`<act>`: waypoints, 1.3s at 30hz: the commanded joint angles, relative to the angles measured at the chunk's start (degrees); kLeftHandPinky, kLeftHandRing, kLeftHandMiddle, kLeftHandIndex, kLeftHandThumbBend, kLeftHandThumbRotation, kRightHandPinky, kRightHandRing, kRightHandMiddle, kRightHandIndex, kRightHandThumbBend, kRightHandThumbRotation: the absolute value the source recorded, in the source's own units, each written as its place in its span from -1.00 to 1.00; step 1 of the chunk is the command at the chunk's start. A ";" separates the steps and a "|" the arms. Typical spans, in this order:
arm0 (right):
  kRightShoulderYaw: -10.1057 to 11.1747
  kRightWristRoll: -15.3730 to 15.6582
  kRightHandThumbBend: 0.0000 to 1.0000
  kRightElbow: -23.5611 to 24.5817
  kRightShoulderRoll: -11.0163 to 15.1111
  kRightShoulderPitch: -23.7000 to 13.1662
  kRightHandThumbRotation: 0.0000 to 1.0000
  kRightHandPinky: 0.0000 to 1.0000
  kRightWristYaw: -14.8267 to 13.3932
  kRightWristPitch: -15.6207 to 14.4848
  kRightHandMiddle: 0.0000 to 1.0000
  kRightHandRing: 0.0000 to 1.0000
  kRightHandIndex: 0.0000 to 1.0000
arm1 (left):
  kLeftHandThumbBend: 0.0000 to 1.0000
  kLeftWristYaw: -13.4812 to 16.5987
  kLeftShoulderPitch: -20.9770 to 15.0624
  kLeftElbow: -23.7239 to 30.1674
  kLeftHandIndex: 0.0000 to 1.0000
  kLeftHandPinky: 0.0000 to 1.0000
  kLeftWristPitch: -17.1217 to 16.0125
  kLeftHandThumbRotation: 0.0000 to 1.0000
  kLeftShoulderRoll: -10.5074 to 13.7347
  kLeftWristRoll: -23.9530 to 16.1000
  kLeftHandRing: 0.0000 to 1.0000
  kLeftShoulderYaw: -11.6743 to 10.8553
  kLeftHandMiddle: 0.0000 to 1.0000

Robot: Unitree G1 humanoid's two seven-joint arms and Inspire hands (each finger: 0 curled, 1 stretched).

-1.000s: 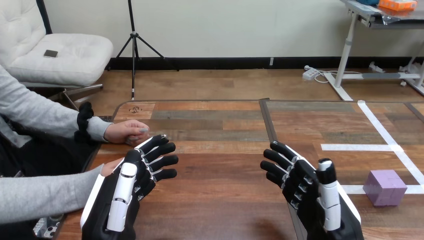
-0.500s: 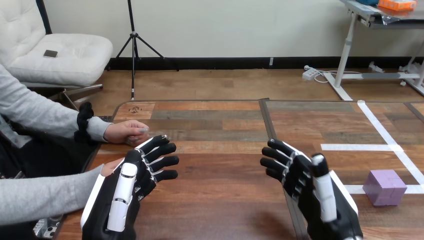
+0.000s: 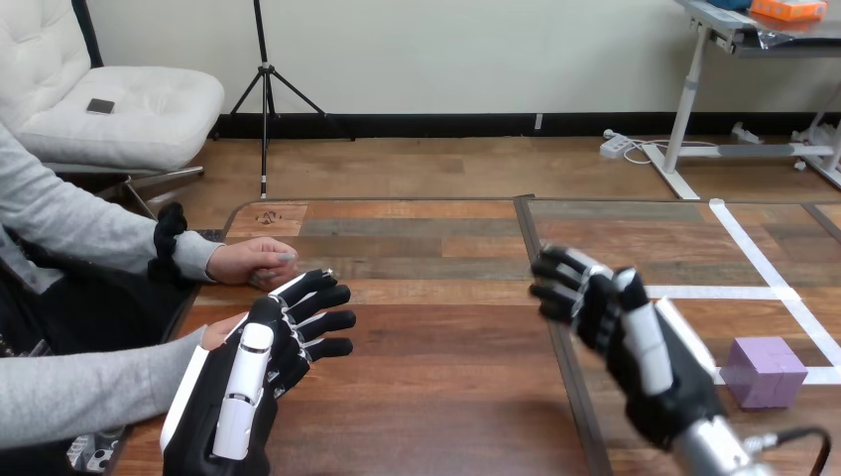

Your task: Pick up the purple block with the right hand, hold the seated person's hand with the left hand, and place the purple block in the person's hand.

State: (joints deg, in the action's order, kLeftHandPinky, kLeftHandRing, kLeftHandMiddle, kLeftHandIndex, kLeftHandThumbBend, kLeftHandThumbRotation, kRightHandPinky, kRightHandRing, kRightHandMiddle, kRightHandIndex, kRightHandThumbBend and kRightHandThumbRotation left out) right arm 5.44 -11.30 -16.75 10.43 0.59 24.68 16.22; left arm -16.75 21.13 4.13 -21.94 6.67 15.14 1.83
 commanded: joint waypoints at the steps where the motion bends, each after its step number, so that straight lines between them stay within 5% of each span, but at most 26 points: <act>1: 3.04 0.51 0.78 -5.27 2.65 -10.41 1.00 0.76 -1.68 4.19 0.76 0.71 0.75 | -0.22 0.04 -3.52 1.86 0.54 0.37 -1.38 1.00 -1.73 0.09 0.50 0.09 0.56; 16: 5.31 2.01 0.83 -15.86 6.62 -18.10 0.95 0.72 -5.38 8.28 0.72 0.71 0.72 | -0.23 0.34 -3.33 1.87 0.55 0.37 -1.71 1.00 -1.92 0.02 0.51 -0.09 0.57; 26: 5.47 7.38 0.64 -23.72 9.93 -21.94 0.83 0.64 -11.33 13.01 0.71 0.69 0.70 | -0.19 -0.21 -3.31 2.18 0.56 0.39 -1.01 1.00 -1.49 0.67 0.52 -0.05 0.58; 39: 3.78 15.41 0.93 -32.63 14.39 -26.25 0.55 0.56 -19.47 15.26 0.71 0.69 0.71 | -0.25 0.15 -3.41 2.27 0.55 0.40 -0.92 1.00 -1.43 0.02 0.52 -0.06 0.58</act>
State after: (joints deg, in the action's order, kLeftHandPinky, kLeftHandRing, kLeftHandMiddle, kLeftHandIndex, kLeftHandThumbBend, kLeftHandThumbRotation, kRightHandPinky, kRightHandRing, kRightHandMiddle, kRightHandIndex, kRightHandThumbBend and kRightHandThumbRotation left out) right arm 9.71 1.96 -46.01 22.51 -20.09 8.08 29.20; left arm -16.76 21.11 4.14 -21.94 6.65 15.18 1.82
